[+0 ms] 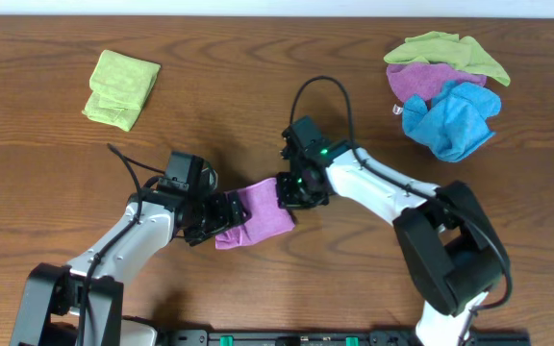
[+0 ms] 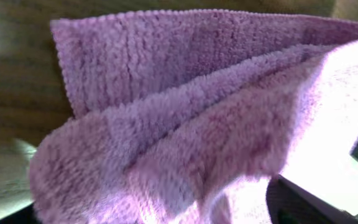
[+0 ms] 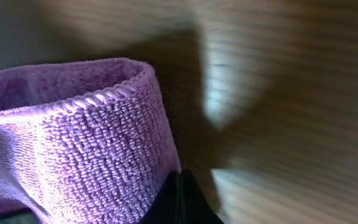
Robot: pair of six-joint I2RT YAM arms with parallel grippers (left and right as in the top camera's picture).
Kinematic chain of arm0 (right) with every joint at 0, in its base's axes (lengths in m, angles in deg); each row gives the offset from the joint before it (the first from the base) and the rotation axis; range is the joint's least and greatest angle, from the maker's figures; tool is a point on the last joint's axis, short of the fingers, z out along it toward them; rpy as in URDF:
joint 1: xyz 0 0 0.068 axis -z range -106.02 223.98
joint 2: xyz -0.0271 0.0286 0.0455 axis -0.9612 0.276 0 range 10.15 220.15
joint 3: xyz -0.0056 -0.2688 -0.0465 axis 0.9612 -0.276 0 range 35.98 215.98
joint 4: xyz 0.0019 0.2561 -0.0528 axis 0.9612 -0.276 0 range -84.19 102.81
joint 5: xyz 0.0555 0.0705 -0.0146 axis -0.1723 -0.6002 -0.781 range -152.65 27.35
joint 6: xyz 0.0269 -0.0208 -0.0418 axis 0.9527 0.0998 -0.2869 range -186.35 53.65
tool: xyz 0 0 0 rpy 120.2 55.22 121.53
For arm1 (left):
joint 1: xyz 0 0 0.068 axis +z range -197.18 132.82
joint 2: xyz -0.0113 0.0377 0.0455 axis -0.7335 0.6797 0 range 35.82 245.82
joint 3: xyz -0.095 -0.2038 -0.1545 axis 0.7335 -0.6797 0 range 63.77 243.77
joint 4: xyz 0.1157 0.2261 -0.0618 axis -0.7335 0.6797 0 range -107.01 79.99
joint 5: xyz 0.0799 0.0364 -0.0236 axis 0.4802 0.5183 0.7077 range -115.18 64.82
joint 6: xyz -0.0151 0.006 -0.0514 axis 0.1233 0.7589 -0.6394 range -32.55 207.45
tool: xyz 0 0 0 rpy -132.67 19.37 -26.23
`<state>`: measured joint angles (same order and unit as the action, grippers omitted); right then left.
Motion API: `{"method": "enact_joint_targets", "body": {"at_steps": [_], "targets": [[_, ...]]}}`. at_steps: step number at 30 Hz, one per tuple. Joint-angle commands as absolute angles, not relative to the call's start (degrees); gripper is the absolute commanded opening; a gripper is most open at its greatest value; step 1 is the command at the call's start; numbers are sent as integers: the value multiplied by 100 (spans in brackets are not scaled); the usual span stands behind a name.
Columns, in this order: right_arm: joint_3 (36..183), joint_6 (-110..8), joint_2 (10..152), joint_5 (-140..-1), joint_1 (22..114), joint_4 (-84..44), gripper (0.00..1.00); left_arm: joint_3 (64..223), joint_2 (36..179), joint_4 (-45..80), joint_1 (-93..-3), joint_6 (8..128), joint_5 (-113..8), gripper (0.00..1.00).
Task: Fold the cloth
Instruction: 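Hold the folded cloth between both grippers and lift it slightly, then release right gripper and carry the pink cloth left toward the green cloth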
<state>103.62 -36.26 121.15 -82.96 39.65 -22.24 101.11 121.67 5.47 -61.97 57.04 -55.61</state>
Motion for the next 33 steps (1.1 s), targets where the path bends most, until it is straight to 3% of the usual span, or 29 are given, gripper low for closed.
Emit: {"method": "enact_joint_targets", "body": {"at_steps": [1,4,8,10,11,20,27,33], "targets": [[10336,-3659,12161,-8432,3863,-2187,2,9884,12363,700,-6225,5610,-5373,80],[10336,-3637,12161,-8439,3865,-2187,2,9884,12363,700,-6225,5610,-5373,68],[10336,-3637,12161,-8563,3863,-2189,2,9884,12363,687,-6223,5489,-5371,25],[10336,-3640,12161,-8670,3865,-2189,2,9884,12363,669,-6221,5450,-5373,9],[10338,-3644,12158,-8694,3872,-2195,1,9888,12361,656,-6214,5402,-5373,6],[10476,-4219,11791,-8686,4687,-3022,1,10983,12193,960,-5720,5599,-5821,6],[10476,-4787,11339,-8644,5207,-3579,1,13106,12027,1290,-4702,5444,-5751,6],[10476,-4824,11282,-8642,5205,-3527,2,13659,12038,783,-3650,4877,-5002,6]]}}
